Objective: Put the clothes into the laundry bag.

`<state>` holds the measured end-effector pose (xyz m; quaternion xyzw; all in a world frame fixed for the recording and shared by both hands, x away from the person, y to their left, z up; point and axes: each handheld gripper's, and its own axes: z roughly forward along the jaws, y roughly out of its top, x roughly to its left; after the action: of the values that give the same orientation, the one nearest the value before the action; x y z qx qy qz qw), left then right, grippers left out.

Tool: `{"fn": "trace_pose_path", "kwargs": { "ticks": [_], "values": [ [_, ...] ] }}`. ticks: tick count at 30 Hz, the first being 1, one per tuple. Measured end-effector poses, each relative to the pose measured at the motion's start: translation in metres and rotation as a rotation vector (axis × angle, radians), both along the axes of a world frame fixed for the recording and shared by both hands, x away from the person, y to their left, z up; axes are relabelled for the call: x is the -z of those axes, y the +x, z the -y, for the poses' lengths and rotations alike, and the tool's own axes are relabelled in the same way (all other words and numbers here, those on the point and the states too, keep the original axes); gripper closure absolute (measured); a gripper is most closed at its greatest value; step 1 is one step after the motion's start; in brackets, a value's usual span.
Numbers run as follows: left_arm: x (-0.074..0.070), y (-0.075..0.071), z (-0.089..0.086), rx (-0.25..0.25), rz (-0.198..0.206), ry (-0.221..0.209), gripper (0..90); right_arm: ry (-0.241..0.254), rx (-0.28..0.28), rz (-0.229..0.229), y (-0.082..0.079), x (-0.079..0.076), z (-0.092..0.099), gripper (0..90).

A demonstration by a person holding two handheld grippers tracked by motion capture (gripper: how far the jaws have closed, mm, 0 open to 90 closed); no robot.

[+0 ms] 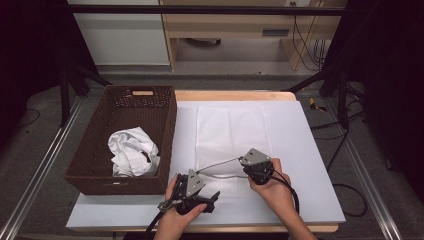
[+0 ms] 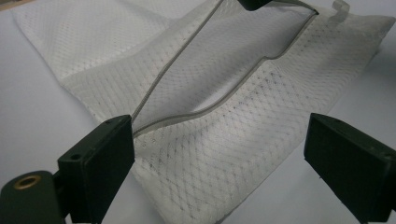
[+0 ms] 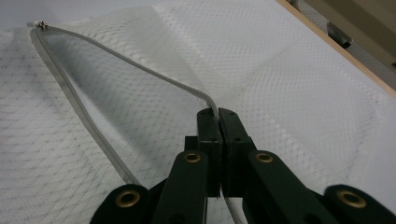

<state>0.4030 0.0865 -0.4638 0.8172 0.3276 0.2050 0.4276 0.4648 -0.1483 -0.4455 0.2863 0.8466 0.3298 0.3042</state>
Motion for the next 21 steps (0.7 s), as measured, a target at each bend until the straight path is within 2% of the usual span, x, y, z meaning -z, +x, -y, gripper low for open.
{"fn": "trace_pose_path", "kwargs": {
  "ticks": [16,21],
  "values": [
    [-0.004,-0.002,-0.002,-0.015,0.019,-0.013,8.8,-0.022,-0.007,0.039,0.004,-0.017,-0.007,89.1],
    [-0.005,-0.002,-0.003,-0.023,0.024,-0.015,8.8,-0.024,-0.018,0.051,0.005,-0.027,-0.008,89.1]
  ]
}}
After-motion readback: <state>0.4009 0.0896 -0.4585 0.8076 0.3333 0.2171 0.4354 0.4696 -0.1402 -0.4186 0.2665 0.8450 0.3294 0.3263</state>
